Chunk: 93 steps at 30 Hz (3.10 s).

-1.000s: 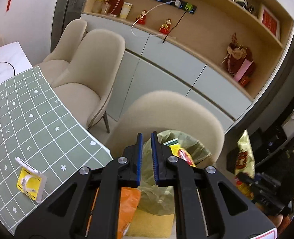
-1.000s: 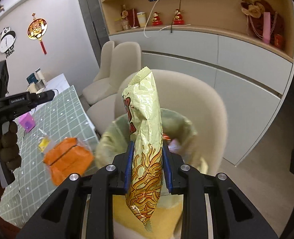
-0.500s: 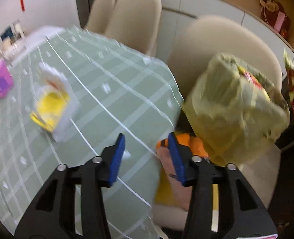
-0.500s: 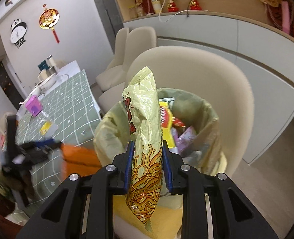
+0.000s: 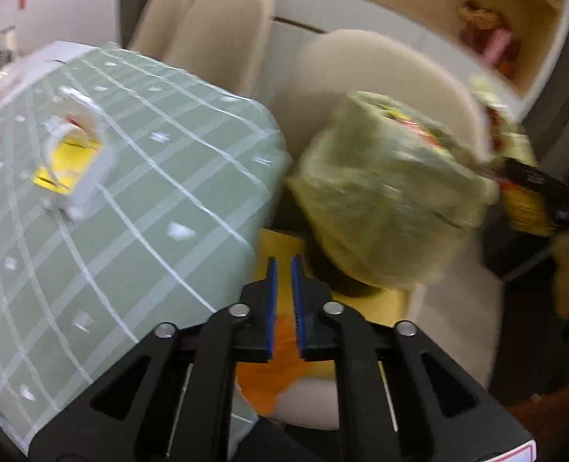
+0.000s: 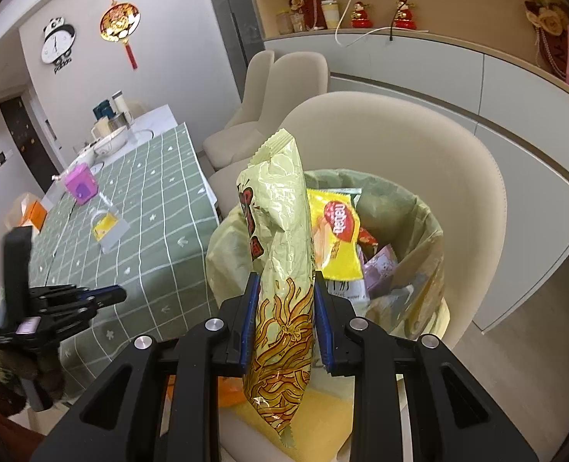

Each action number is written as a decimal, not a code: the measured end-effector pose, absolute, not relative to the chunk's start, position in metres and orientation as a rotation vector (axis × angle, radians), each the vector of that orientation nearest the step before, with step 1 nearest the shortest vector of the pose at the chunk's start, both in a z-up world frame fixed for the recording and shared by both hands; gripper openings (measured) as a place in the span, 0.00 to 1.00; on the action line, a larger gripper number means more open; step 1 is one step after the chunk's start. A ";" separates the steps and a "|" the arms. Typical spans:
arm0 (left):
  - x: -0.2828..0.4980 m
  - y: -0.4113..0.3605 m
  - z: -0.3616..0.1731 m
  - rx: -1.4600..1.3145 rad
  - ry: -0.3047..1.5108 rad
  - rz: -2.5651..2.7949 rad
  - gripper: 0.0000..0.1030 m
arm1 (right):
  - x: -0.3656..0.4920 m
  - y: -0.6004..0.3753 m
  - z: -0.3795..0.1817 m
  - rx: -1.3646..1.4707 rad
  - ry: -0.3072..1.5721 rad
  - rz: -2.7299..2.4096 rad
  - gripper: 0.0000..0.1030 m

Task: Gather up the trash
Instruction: 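Carry the orange bag and gold wrapper over the plastic bag and release both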

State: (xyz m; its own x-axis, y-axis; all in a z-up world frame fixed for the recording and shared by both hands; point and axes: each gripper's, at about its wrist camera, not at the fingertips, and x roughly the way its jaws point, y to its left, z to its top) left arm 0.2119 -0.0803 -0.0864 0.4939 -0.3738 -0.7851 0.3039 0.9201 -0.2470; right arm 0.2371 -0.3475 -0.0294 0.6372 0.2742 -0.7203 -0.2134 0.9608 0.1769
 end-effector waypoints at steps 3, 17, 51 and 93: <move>0.192 -0.089 -0.101 -0.066 0.996 -0.496 0.31 | 0.232 -0.348 -0.036 0.096 0.847 0.280 0.25; 0.117 -0.072 -0.194 -0.048 1.122 -0.417 0.40 | 0.213 -0.327 -0.048 0.060 0.824 0.371 0.25; 0.153 -0.064 -0.409 -0.068 1.057 -0.449 0.21 | 0.055 -0.303 -0.235 0.150 0.918 0.208 0.25; 0.362 -0.254 -0.049 -0.102 1.059 -0.564 0.20 | 0.267 -0.434 0.009 0.162 0.663 0.179 0.25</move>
State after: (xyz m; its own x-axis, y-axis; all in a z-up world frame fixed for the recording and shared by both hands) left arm 0.3621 -0.2544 -0.0489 0.3632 -0.4852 -0.7954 0.3891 0.8547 -0.3436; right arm 0.2667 -0.4338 0.0092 0.7740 0.2160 -0.5952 -0.1127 0.9720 0.2061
